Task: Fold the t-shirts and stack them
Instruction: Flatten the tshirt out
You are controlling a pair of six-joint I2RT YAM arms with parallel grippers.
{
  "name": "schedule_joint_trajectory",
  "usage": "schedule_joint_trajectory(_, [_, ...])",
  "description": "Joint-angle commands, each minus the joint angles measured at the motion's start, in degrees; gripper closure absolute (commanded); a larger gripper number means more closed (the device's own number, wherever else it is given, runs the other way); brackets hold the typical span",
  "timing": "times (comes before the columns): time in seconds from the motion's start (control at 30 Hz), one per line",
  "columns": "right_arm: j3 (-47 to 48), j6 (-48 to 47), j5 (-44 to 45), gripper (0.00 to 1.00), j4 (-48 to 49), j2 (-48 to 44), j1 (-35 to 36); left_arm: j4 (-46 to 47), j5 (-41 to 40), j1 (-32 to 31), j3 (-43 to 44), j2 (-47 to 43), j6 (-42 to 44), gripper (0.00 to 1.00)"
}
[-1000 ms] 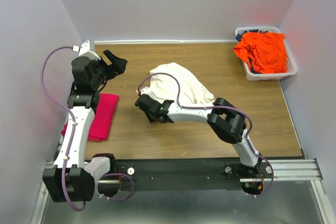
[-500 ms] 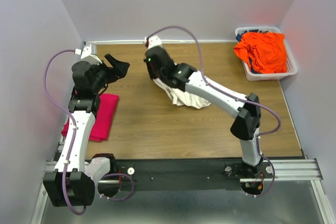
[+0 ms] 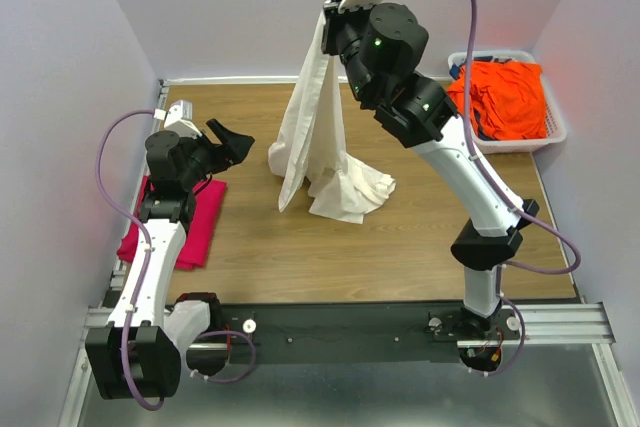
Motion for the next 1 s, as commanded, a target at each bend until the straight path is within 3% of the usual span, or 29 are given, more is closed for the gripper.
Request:
schedule_joint_trajectory(0.0, [-0.94, -4.90, 4.21, 1.00, 4.82, -3.01, -2.38, 3.15, 2.82, -0.55, -1.48, -0.26, -0.42, 0.15])
schedule_joint_trajectory(0.2, [-7.62, -3.15, 4.65, 1.00, 5.97, -7.59, -5.02, 4.48, 1.06, -6.61, -4.82, 1.76, -1.03, 0.15])
schedule_joint_trajectory(0.43, [-13.86, -2.80, 5.53, 1.00, 6.15, -10.40, -5.64, 10.19, -2.80, -21.88, -9.65, 4.65, -2.18, 0.21])
schedule_joint_trajectory(0.53, [-15.80, -2.01, 5.44, 0.99, 6.15, -11.28, -6.25, 12.04, -4.21, -25.50, -10.27, 6.33, -1.92, 0.22])
schedule_joint_trajectory(0.67, [-18.96, -0.87, 5.27, 1.00, 6.15, -12.52, -6.34, 13.27, -4.57, -30.16, -8.52, 9.75, -1.13, 0.23])
schedule_joint_trajectory(0.97, [-21.43, 1.25, 4.38, 0.99, 6.15, -13.05, -6.52, 8.97, -18.69, -38.95, -1.14, 18.35, 0.02, 0.17])
